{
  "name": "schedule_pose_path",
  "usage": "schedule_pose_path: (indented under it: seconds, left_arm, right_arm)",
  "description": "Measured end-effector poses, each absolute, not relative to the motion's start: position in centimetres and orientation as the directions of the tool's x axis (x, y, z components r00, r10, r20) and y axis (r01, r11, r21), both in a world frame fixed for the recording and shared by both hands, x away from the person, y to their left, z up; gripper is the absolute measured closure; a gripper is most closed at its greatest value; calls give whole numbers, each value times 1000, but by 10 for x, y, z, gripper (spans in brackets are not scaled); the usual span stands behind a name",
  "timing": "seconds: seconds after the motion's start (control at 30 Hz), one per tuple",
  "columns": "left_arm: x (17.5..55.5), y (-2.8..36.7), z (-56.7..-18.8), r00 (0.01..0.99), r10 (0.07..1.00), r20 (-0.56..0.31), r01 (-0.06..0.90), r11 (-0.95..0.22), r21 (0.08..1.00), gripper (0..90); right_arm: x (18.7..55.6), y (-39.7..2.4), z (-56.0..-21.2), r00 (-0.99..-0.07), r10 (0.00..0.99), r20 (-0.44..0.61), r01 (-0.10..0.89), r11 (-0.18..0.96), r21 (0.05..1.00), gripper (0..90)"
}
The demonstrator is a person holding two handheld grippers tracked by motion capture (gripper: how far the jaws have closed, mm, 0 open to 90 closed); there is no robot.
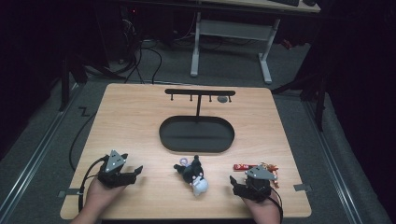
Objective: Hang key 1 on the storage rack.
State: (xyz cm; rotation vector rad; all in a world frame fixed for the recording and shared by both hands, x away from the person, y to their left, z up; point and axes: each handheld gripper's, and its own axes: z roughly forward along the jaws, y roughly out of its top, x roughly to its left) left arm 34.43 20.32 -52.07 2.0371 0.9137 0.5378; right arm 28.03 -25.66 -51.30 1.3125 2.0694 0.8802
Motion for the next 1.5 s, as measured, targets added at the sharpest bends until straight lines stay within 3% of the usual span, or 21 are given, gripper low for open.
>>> schedule_pose_path:
  seconds: [0.3,1.5]
  left_arm:
    - [346,201,-524,687,725,56,396,-437,808,241]
    - [345,206,-523,692,719,73,370,-440,818,246]
  right_arm:
    - [284,-252,-510,-362,931,-53,642,290,710,226]
    - [304,-250,-492,-431,901,-47,804,407,433,277]
